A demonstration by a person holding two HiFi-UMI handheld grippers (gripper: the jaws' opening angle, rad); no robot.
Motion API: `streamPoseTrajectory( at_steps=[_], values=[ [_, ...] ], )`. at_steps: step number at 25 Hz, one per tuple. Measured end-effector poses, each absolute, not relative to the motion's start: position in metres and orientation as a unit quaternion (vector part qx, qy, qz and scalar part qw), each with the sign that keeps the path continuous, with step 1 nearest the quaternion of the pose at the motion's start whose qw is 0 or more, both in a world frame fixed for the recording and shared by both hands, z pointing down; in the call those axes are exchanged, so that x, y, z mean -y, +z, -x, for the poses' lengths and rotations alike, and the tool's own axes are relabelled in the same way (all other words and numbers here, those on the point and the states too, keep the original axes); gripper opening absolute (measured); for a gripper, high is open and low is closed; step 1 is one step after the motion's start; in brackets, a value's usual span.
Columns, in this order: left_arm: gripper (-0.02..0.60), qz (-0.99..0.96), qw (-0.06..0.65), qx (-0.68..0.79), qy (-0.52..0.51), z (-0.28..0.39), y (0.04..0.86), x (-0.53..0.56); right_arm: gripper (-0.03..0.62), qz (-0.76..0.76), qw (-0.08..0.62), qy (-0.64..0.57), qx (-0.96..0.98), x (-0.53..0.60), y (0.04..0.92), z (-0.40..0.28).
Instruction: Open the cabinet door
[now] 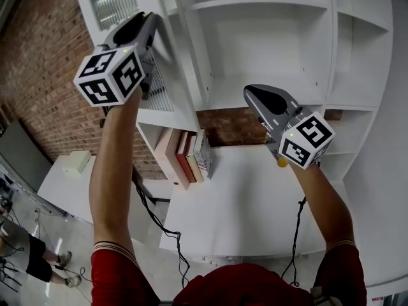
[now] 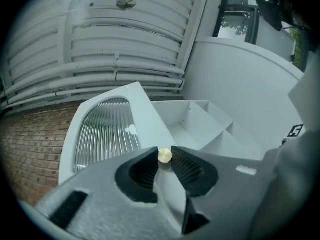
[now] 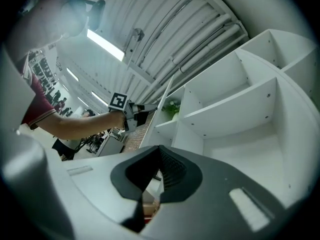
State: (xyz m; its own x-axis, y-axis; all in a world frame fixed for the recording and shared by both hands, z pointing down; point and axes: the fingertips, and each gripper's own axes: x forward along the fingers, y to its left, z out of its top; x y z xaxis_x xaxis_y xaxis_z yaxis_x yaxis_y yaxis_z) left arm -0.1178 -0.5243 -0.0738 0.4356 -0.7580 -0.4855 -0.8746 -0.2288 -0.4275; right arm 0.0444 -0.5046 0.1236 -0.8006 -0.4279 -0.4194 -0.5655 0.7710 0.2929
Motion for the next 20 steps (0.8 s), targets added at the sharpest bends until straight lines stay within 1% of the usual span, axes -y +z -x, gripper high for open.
streamPoseTrajectory(
  at_steps=[7,13,20],
  values=[
    [0.078,0.797,0.314,-0.502,0.114,0.140,-0.076,0.489,0.014,0.255,0.186,0.213,-0.925,0.489,0.104,-0.023],
    [0.080,0.817,0.302,-0.479,0.110,0.138,-0.077,0.473,0.012,0.249,0.195,0.206,-0.926,0.479,0.101,-0.010],
    [0.083,0.831,0.294,-0.451,0.143,0.184,-0.079,0.424,0.014,0.264,0.186,0.213,-0.922,0.442,0.104,0.021]
  ],
)
